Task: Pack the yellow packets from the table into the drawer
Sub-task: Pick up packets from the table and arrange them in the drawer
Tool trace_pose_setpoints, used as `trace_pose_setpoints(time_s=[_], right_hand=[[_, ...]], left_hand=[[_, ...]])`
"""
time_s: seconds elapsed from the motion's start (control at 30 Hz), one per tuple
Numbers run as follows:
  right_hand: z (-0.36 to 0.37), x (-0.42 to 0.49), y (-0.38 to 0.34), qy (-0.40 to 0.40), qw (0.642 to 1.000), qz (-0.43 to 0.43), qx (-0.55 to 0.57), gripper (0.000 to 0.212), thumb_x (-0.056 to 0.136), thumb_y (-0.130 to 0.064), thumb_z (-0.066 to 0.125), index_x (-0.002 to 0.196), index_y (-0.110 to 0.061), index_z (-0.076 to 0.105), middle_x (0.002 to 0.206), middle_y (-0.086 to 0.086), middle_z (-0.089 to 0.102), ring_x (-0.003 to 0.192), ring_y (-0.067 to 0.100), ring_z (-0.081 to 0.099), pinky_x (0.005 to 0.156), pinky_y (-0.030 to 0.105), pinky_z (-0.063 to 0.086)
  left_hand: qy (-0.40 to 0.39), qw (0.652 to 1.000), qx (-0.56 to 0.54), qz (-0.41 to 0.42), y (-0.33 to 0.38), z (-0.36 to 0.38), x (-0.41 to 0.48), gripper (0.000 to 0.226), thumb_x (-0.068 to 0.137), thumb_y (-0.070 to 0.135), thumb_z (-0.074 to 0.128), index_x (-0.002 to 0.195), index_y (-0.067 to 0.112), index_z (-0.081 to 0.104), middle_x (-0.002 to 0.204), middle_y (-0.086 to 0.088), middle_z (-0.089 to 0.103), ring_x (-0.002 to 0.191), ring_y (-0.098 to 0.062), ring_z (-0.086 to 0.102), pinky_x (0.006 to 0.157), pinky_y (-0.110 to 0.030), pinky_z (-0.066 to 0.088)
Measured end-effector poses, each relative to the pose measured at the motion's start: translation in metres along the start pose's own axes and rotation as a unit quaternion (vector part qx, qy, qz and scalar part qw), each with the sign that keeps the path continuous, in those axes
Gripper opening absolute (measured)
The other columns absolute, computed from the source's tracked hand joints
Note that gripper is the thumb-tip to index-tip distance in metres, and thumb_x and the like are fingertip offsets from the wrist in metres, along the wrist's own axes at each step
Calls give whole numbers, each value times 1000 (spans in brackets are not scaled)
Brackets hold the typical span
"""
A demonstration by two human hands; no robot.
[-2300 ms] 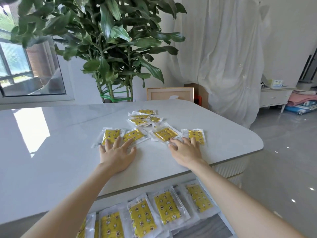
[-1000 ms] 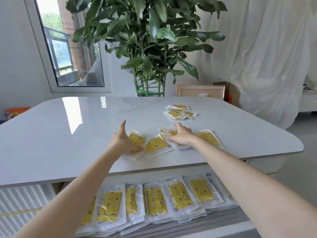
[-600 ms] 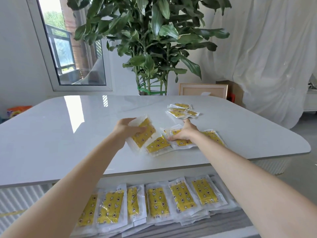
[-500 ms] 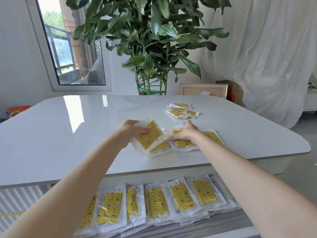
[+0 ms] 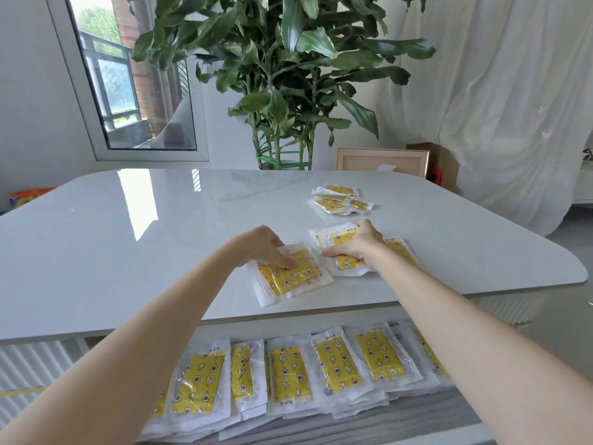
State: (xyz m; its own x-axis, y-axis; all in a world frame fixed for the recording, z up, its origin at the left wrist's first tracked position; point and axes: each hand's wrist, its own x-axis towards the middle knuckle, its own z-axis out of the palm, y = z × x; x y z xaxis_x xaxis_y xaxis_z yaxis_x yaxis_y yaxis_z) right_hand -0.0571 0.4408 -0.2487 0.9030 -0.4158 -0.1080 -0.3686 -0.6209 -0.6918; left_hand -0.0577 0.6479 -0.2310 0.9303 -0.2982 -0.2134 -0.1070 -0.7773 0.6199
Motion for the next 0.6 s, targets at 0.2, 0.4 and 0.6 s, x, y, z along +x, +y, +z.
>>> trace_pose_setpoints(time_s=[0.2,0.4,0.6], right_hand=[[-4,-11,2,11,998,26,57,90,64,-32,88,134,-6,38,133,10,52,110,25,55,76,30,44],[-11,-22,5,24,993,19,116,59,78,-22,78,123,-4,46,127,13,56,113,29,55,80,30,42],[-17,-41,10,10,986,-5,168,68,79,-30,75,134,-7,42,136,10,50,124,28,49,92,34,42]], left_hand=[[3,1000,15,-16,3,2,-4,48,74,40,77,113,14,65,108,-1,58,99,-19,51,85,-30,43],[11,999,-28,-15,3,5,-15,46,73,36,79,108,9,67,97,-2,63,90,-20,58,79,-27,47],[74,987,-140,-2,-8,6,-33,38,76,29,77,105,8,63,87,-3,61,68,-12,57,56,-18,45]])
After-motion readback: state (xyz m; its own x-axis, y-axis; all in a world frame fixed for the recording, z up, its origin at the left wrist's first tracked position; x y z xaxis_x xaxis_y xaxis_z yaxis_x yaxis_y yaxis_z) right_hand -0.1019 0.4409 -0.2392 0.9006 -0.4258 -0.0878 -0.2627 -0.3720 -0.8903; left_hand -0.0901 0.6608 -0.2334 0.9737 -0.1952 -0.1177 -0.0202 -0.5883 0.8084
